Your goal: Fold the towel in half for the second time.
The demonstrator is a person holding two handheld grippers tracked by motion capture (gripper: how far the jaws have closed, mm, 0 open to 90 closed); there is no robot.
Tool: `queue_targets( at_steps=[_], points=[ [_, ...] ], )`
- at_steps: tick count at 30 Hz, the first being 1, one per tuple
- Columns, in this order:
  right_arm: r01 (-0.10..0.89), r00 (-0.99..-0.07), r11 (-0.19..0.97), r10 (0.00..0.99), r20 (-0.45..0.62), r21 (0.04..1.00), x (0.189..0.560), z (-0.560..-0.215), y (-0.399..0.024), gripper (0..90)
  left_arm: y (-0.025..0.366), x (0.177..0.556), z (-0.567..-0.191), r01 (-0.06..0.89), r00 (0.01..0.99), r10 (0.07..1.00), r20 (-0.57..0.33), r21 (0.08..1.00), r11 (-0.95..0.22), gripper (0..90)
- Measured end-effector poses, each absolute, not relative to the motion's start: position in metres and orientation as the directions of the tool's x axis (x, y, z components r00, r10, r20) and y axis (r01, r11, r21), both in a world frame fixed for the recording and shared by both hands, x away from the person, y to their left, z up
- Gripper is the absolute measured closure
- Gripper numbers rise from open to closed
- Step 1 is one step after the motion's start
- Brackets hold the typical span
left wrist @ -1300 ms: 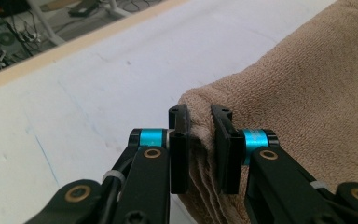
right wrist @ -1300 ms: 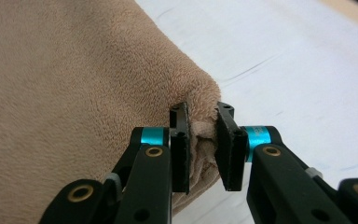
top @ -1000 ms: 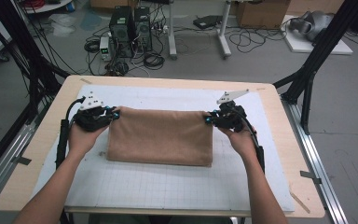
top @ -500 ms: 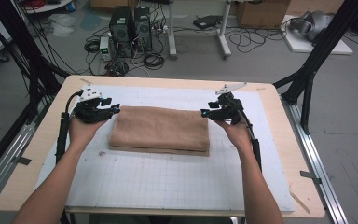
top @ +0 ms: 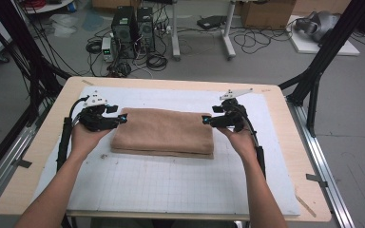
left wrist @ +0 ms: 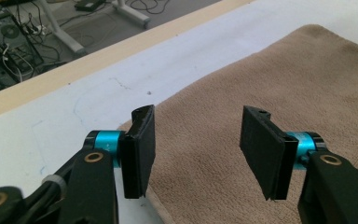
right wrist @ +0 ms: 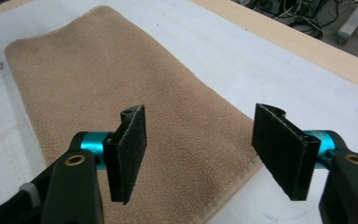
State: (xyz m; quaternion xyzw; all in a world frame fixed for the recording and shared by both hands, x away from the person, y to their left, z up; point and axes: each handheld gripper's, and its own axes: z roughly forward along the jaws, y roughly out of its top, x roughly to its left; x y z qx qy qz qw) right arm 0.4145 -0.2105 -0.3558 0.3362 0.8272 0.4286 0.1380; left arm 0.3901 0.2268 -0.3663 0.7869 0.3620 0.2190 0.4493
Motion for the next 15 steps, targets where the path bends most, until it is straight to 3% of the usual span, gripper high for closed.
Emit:
queue_targets(
  at_steps=[15],
  points=[
    [0.449, -0.731, 0.386, 0.678, 0.083, 0.806, 0.408, -0.359, -0.207, 24.8, 0.228, 0.377, -0.382, 0.381, 0.650, 0.759, -0.015, 0.871, -0.309, 36.9]
  ],
)
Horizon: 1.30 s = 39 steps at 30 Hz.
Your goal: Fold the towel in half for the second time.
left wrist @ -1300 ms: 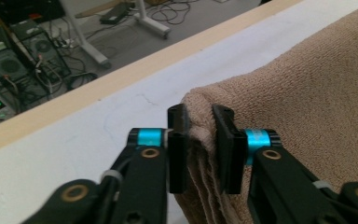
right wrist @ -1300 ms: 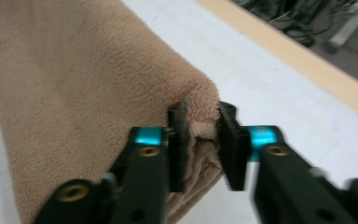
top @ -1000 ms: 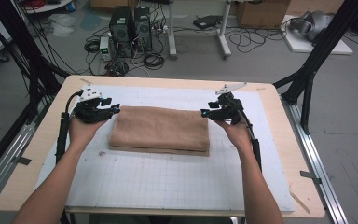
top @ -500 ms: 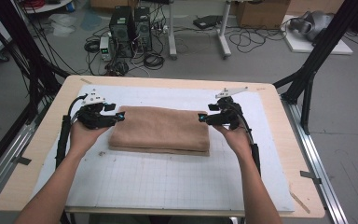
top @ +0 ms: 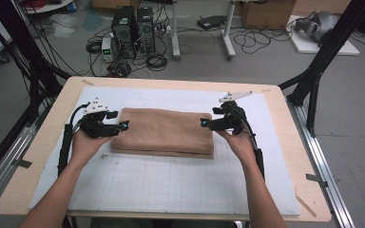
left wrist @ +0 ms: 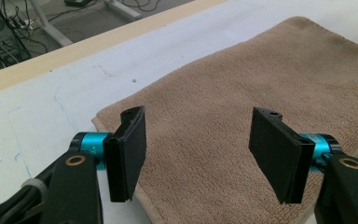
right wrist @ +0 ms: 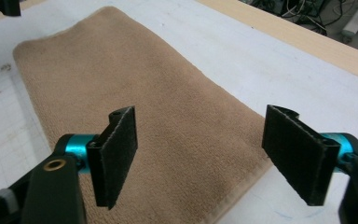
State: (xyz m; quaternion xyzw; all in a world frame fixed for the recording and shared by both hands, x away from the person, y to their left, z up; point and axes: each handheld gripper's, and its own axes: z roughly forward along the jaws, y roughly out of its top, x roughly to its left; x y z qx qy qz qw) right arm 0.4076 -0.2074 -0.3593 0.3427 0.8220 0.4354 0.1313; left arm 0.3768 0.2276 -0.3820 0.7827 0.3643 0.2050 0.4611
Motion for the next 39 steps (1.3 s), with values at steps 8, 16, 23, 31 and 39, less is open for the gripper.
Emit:
queue_targets(
  at_steps=[8, 16, 23, 31, 39],
  points=[
    [0.462, -0.732, 0.381, 0.674, 0.101, 0.801, 0.404, -0.362, -0.202, 20.5, 0.230, 0.371, -0.387, 0.381, 0.658, 0.753, -0.027, 0.874, -0.302, 32.2],
    [0.457, -0.723, 0.374, 0.685, 0.092, 0.807, 0.401, -0.364, -0.199, 14.6, 0.230, 0.368, -0.386, 0.380, 0.661, 0.750, -0.033, 0.877, -0.296, 27.8],
    [0.453, -0.721, 0.366, 0.687, 0.093, 0.813, 0.394, -0.362, -0.200, 12.1, 0.230, 0.363, -0.386, 0.370, 0.668, 0.744, -0.029, 0.880, -0.298, 24.4],
    [0.429, -0.731, 0.356, 0.677, 0.088, 0.830, 0.385, -0.361, -0.201, 11.5, 0.234, 0.356, -0.387, 0.367, 0.673, 0.739, -0.031, 0.881, -0.298, 22.5],
    [0.418, -0.740, 0.361, 0.668, 0.081, 0.834, 0.374, -0.365, -0.202, 11.4, 0.239, 0.347, -0.384, 0.353, 0.678, 0.735, -0.023, 0.887, -0.298, 21.5]
  ],
)
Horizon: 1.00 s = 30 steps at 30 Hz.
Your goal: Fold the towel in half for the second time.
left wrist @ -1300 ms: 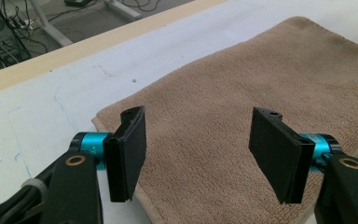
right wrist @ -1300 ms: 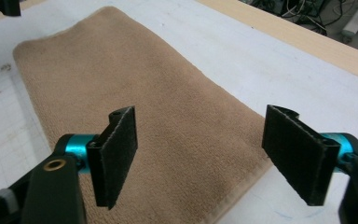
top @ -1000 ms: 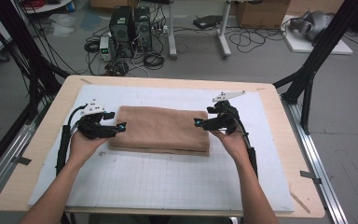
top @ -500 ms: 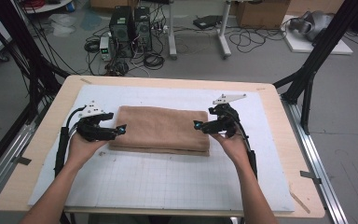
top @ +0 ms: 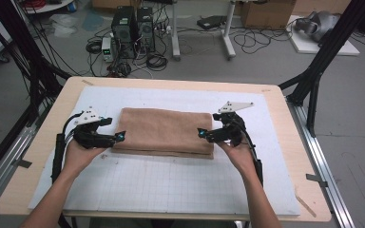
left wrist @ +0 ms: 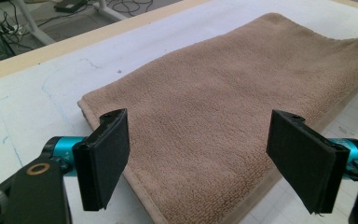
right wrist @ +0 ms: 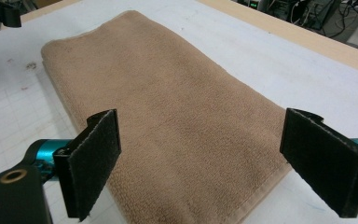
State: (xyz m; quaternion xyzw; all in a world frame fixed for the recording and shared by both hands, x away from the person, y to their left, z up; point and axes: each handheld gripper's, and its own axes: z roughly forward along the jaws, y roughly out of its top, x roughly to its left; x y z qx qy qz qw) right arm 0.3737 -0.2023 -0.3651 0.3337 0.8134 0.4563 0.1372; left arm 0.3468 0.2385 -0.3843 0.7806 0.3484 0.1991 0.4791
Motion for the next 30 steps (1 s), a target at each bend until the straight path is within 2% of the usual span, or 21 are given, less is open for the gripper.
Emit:
queue_targets(
  at_steps=[13, 30],
  points=[
    [0.418, -0.737, 0.338, 0.668, 0.098, 0.844, 0.359, -0.368, -0.217, 11.2, 0.242, 0.336, -0.386, 0.351, 0.684, 0.730, -0.015, 0.884, -0.310, 15.6],
    [0.398, -0.747, 0.357, 0.661, 0.073, 0.845, 0.338, -0.376, -0.230, 11.2, 0.249, 0.322, -0.386, 0.342, 0.685, 0.728, 0.003, 0.882, -0.325, 15.6]
  ],
)
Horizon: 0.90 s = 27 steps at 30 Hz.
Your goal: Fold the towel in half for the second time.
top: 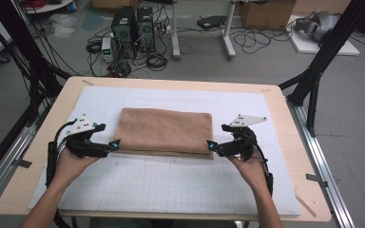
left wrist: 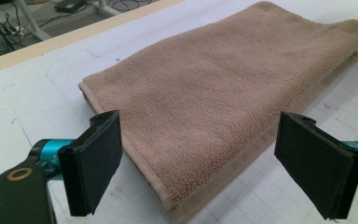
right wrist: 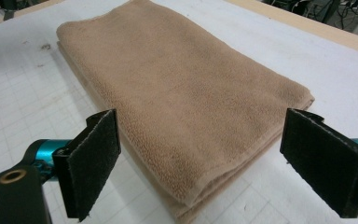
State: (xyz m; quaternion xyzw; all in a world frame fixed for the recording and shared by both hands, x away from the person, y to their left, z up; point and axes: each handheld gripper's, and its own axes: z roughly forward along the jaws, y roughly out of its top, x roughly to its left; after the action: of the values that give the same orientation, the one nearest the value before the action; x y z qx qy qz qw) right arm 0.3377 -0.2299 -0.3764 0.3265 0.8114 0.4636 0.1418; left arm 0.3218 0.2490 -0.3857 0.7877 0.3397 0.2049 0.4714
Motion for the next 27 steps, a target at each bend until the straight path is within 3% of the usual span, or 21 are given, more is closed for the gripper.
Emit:
queue_targets(
  at_steps=[27],
  points=[
    [0.395, -0.742, 0.344, 0.666, 0.075, 0.852, 0.305, -0.390, -0.246, 11.2, 0.258, 0.293, -0.402, 0.339, 0.685, 0.729, -0.004, 0.887, -0.313, 15.9]
  ],
)
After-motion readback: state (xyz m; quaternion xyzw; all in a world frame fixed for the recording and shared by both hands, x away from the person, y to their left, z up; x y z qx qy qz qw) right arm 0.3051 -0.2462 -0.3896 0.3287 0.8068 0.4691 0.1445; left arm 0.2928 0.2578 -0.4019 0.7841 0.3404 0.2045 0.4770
